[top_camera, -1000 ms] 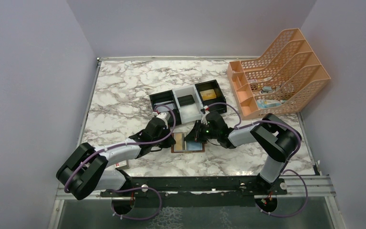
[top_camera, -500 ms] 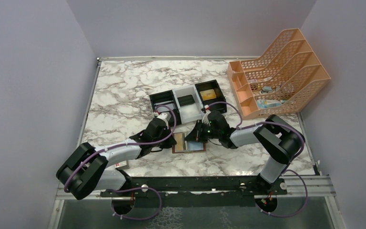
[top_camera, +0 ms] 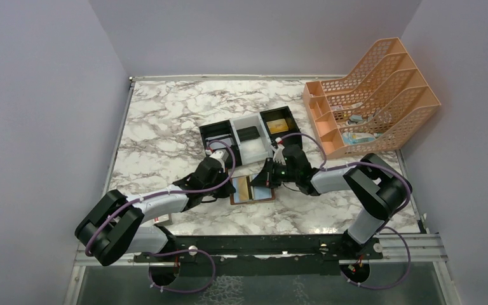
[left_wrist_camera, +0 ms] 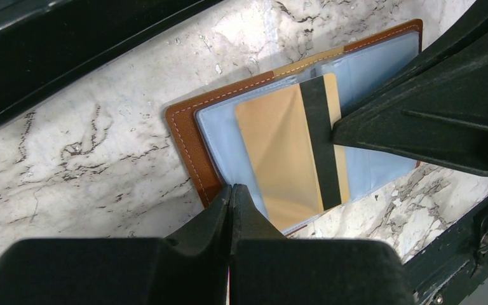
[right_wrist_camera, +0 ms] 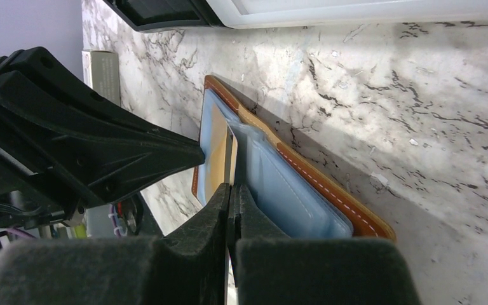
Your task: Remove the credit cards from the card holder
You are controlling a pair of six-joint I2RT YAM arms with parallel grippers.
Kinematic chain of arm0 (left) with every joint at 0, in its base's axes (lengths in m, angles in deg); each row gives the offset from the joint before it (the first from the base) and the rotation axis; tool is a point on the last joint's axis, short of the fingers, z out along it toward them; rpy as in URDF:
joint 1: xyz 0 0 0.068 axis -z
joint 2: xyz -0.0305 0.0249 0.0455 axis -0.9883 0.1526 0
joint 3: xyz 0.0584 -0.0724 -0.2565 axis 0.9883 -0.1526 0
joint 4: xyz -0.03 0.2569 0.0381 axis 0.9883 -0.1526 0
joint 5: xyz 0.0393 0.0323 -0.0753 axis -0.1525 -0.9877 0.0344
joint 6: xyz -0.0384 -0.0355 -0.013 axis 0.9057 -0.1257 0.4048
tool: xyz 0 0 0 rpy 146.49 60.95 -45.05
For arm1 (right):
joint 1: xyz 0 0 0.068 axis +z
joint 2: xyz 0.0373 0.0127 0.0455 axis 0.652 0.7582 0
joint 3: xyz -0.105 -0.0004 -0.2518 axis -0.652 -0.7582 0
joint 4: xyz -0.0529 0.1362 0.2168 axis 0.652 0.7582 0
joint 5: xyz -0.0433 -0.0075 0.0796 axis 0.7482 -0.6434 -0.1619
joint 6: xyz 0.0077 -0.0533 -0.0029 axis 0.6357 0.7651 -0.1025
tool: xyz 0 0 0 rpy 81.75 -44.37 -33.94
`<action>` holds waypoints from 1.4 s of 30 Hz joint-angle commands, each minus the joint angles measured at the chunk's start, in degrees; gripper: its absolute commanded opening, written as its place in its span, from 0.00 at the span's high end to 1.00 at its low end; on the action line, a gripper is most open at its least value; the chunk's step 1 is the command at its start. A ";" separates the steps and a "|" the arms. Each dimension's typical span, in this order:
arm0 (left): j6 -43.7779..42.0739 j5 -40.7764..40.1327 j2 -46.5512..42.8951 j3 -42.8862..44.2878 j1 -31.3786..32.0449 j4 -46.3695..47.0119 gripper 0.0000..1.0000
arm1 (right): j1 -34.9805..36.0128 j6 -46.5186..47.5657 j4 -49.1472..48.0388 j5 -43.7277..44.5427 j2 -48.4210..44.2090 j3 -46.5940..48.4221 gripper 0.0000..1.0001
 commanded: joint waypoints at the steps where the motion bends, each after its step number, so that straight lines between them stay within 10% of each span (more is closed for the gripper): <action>1: -0.18 -1.10 -0.78 -0.81 0.22 -2.10 1.00 | -1.28 3.14 2.45 -1.74 -2.55 -0.52 0.99; 21: 1.88 -0.53 -11.89 -0.53 1.96 -2.03 0.54 | -2.42 6.48 4.43 -5.07 -0.49 1.09 0.99; 33: 2.52 -1.90 -0.14 1.60 5.88 4.10 0.59 | -2.46 6.28 3.68 -5.90 0.39 1.32 0.99; 42: 1.29 -5.75 7.53 4.82 6.91 -0.47 0.91 | -2.44 6.47 4.11 -6.03 -0.14 1.36 0.98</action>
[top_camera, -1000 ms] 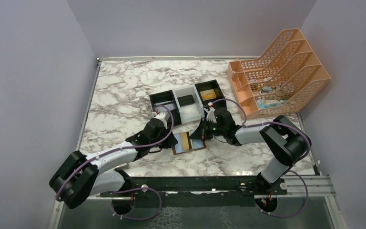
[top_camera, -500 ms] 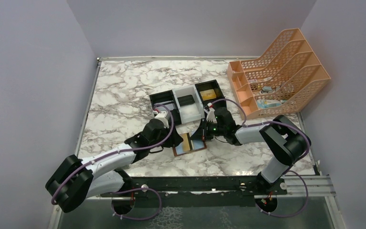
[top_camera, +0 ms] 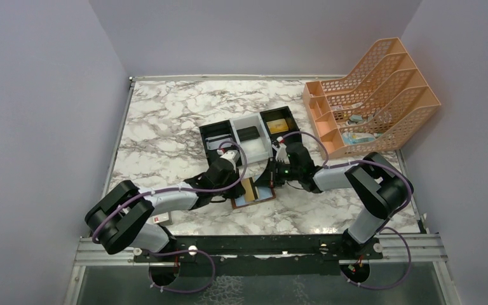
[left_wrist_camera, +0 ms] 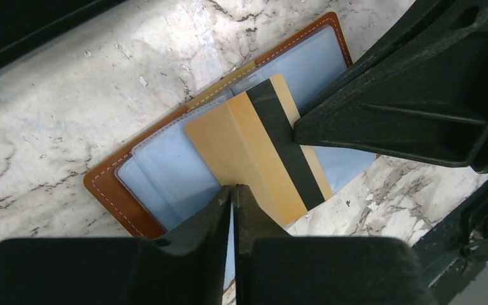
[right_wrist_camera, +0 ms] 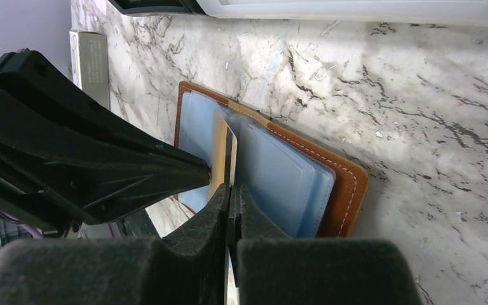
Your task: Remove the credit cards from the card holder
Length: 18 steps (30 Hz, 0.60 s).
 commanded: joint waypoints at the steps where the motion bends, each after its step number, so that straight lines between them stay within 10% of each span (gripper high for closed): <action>1: -1.07 -4.09 2.34 1.62 1.05 -3.40 0.92 | 0.09 0.99 0.38 -1.33 0.04 1.05 0.97; 18: -1.59 -4.96 2.02 2.08 2.58 -4.14 0.96 | 0.09 -0.41 -4.82 -5.85 2.42 0.44 0.77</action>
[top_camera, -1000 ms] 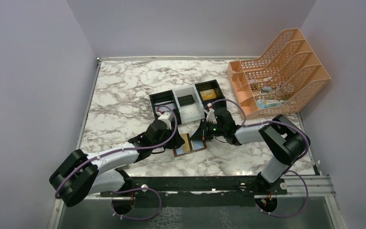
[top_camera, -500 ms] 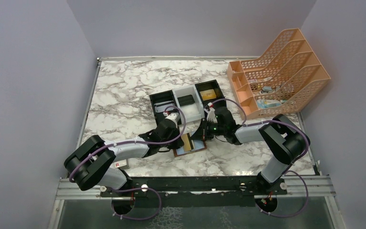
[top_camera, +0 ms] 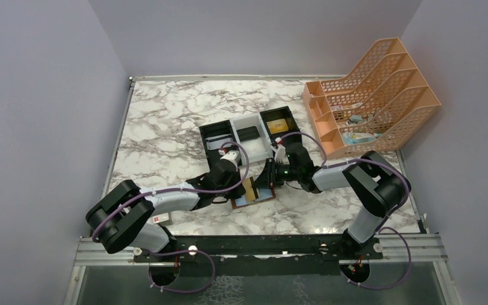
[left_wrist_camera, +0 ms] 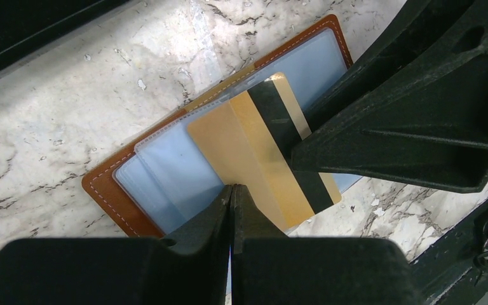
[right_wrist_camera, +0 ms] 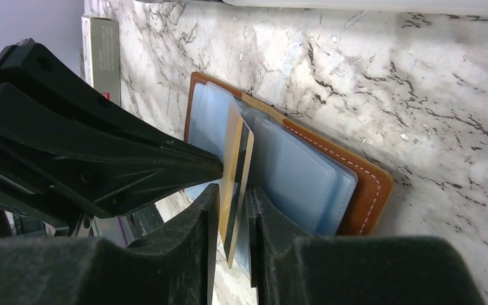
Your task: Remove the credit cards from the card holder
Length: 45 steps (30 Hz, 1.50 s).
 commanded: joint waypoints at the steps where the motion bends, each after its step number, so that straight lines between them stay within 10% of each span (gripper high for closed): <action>1: -1.20 -1.80 0.85 0.72 0.70 -3.11 0.96 | 0.40 -0.08 -3.17 -3.19 1.54 0.39 0.77; 15: -1.14 -4.06 -3.64 0.13 1.03 -5.06 0.94 | 0.40 0.85 -0.48 1.46 0.67 -0.07 0.96; 31: -1.12 -8.97 -6.52 0.53 1.10 -11.48 0.59 | 0.36 4.22 4.93 3.39 0.18 1.45 0.99; 45: -0.17 -6.03 -1.37 1.78 2.96 -5.50 0.88 | 0.31 4.31 4.86 2.71 0.96 1.71 0.99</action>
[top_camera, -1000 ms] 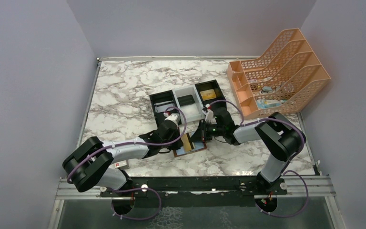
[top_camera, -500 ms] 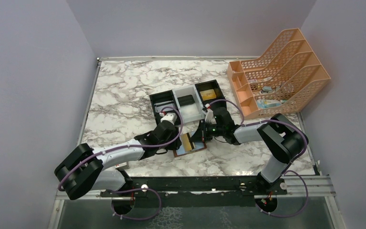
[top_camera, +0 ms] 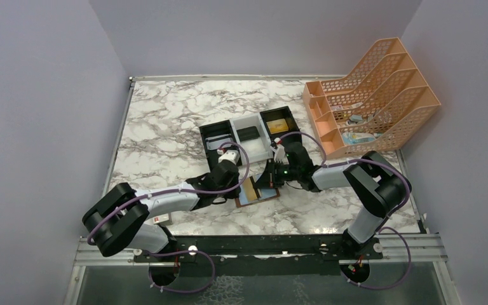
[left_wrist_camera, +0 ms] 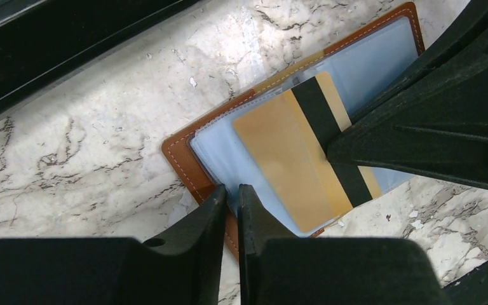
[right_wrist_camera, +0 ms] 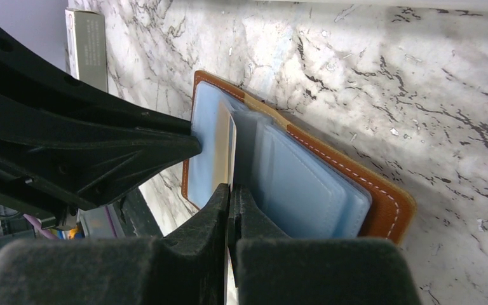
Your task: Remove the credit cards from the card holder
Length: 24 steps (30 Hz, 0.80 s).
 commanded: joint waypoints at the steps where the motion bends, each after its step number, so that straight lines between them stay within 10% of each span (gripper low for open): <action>1: 0.89 1.51 0.42 -0.05 1.44 1.99 0.90 | 0.21 2.10 1.32 1.94 1.02 0.78 0.99; 24: -2.34 -0.25 -3.12 -0.49 1.55 -2.14 1.00 | 0.13 7.44 15.48 13.78 -12.29 0.87 0.99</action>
